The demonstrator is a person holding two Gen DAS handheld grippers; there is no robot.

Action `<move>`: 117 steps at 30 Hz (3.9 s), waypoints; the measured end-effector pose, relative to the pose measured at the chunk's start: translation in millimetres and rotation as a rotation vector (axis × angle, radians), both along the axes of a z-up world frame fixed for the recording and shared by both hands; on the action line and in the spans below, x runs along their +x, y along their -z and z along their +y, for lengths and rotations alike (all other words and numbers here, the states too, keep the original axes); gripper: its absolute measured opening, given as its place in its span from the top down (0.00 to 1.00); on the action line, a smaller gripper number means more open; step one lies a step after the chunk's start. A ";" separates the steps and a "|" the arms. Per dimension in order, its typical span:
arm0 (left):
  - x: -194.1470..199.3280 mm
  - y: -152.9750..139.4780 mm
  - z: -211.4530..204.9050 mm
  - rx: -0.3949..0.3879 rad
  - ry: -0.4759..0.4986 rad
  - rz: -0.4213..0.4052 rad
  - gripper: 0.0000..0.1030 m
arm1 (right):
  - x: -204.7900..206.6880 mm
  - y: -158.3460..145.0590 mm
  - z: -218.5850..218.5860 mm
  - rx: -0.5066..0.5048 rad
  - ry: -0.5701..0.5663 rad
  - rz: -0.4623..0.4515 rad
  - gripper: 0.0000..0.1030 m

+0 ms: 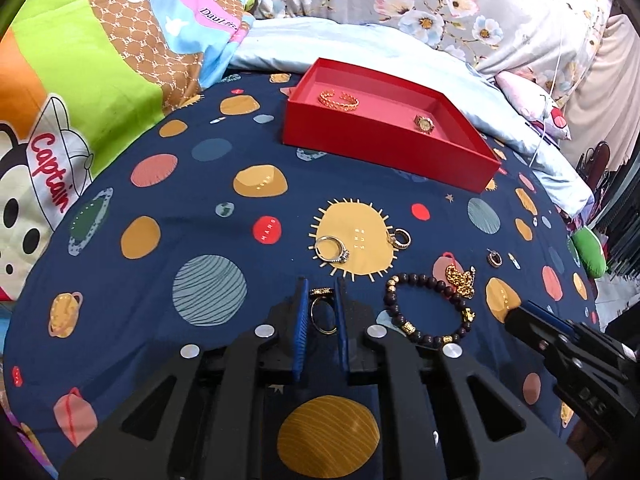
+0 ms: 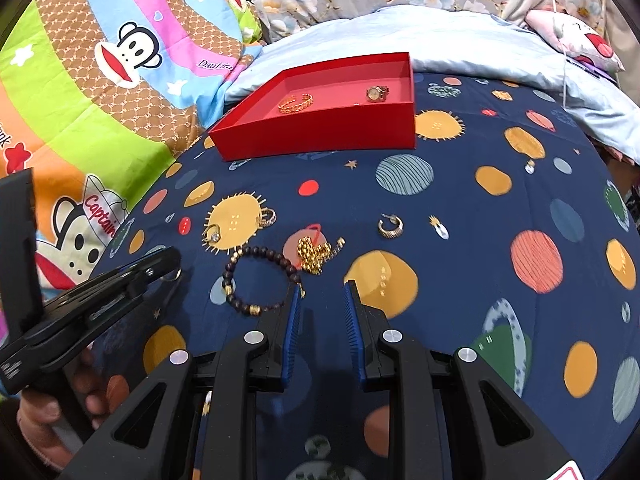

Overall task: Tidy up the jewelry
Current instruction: 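Grasp the small gold earring with the right gripper, then carry the ring and earring over the red tray, then lower both held pieces into the red tray and open both grippers, then move both tools back over the remaining jewelry on the bedspread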

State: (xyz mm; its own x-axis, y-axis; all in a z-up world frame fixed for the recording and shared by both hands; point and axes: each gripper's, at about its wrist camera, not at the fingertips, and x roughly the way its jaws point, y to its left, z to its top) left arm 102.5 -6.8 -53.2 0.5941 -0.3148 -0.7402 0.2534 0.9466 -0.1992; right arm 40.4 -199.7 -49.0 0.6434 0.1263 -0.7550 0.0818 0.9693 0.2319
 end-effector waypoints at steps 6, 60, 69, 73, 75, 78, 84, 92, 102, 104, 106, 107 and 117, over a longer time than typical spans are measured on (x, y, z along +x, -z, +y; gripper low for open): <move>-0.2 -2.1 0.8 -0.007 0.008 0.003 0.88 | 21.3 4.2 1.7 0.011 -0.005 0.004 0.79; 19.7 -57.0 -20.9 -0.029 0.053 -0.104 0.88 | 43.8 -85.7 -47.7 -0.013 0.065 -0.216 0.95; 73.7 -88.9 -43.6 -0.020 0.059 -0.175 0.88 | 98.3 -110.4 -56.8 -0.049 0.054 -0.277 0.95; 102.2 -100.7 -57.4 -0.018 0.064 -0.215 0.88 | 124.4 -113.4 -59.0 -0.062 0.050 -0.286 0.95; 116.1 -102.6 -63.1 -0.015 0.062 -0.224 0.88 | 139.7 -111.3 -61.4 -0.058 0.048 -0.280 0.95; 137.7 -100.6 -72.5 -0.017 0.059 -0.223 0.88 | 156.6 -105.2 -63.5 -0.062 0.046 -0.264 0.95; 174.0 -86.4 -85.4 -0.005 0.052 -0.199 0.88 | 184.0 -82.3 -69.6 -0.041 0.040 -0.219 0.95; 196.9 -68.8 -93.2 0.008 0.034 -0.166 0.88 | 201.8 -61.0 -76.0 -0.023 0.046 -0.184 0.95; 202.5 -61.5 -88.9 0.025 -0.020 -0.149 0.57 | 191.7 -62.2 -82.7 -0.002 0.072 -0.202 0.92; 197.5 -64.0 -83.1 0.022 -0.029 -0.150 0.57 | 183.3 -65.9 -85.4 0.010 0.082 -0.212 0.92; 189.9 -66.5 -77.2 0.018 -0.032 -0.154 0.57 | 169.2 -69.8 -87.7 0.027 0.087 -0.222 0.92; 183.7 -67.8 -73.5 0.020 -0.033 -0.159 0.57 | 161.7 -71.3 -88.1 0.028 0.090 -0.226 0.92; 107.2 -61.5 -47.4 0.023 -0.022 -0.130 0.57 | 74.9 -64.7 -73.4 0.003 0.108 -0.197 0.91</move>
